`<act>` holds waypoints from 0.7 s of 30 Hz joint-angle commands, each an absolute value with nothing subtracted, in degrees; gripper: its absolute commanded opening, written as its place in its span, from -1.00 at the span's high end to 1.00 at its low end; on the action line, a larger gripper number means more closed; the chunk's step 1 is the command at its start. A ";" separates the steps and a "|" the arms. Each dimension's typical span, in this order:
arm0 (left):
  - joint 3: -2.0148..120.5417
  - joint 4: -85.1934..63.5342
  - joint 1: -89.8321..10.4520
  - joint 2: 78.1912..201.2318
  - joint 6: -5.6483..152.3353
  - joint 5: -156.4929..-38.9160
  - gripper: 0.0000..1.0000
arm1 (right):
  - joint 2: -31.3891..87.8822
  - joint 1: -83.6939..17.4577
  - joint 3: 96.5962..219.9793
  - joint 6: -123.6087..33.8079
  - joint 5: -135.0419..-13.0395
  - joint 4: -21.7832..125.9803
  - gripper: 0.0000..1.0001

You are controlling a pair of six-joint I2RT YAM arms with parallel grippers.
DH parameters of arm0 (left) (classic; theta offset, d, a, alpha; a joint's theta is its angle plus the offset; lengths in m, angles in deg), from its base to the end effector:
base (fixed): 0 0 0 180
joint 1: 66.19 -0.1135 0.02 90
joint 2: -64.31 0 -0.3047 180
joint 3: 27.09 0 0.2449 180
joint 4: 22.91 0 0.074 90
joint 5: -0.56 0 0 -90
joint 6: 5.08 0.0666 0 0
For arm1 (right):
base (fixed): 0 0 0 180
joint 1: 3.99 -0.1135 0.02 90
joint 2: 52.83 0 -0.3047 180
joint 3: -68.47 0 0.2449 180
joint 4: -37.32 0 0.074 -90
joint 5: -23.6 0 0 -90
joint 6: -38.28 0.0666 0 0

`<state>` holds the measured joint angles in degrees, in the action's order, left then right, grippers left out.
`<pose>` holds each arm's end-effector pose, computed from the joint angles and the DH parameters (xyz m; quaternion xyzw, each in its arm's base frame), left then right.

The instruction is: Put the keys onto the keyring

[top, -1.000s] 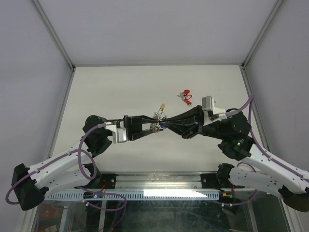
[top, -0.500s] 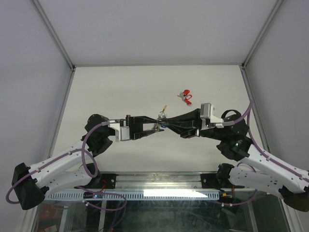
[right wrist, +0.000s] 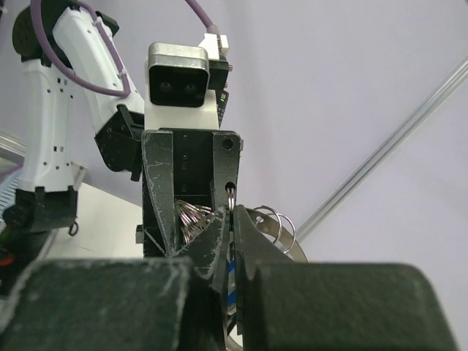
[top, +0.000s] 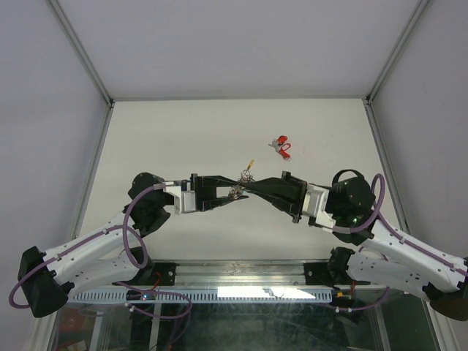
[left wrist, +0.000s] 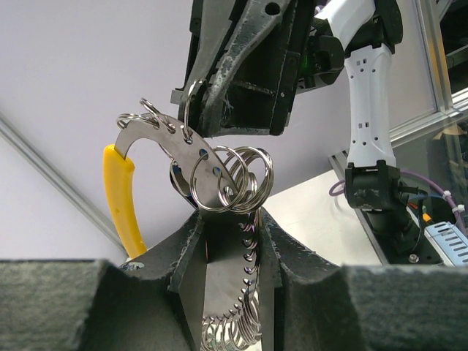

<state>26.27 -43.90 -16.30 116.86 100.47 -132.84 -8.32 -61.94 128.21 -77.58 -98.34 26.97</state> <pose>0.0895 -0.1773 0.4043 0.5392 0.2728 -0.4252 0.6739 0.0533 0.1515 0.4478 -0.5155 0.2259 0.3658 0.7412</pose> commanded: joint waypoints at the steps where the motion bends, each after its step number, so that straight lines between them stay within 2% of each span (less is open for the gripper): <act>1: 29.28 -47.19 -15.96 116.20 100.38 -133.74 1.00 | -9.21 -61.91 128.67 -91.98 -101.69 24.70 1.00; 13: 28.89 -46.85 -15.94 115.84 102.60 -132.73 1.00 | -9.23 -61.91 128.18 -109.48 -104.45 29.24 1.00; 17: 28.70 -46.68 -15.96 115.44 103.27 -132.29 1.00 | -9.33 -61.91 128.18 -110.06 -104.51 29.12 1.00; 21: 28.60 -46.69 -15.99 114.94 103.63 -131.58 1.00 | -9.50 -61.91 127.77 -101.85 -102.56 24.85 1.00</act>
<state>26.56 -43.64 -16.30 116.77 101.70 -132.77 -8.43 -61.94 127.95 -106.59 -104.51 30.03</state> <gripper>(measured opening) 0.260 0.009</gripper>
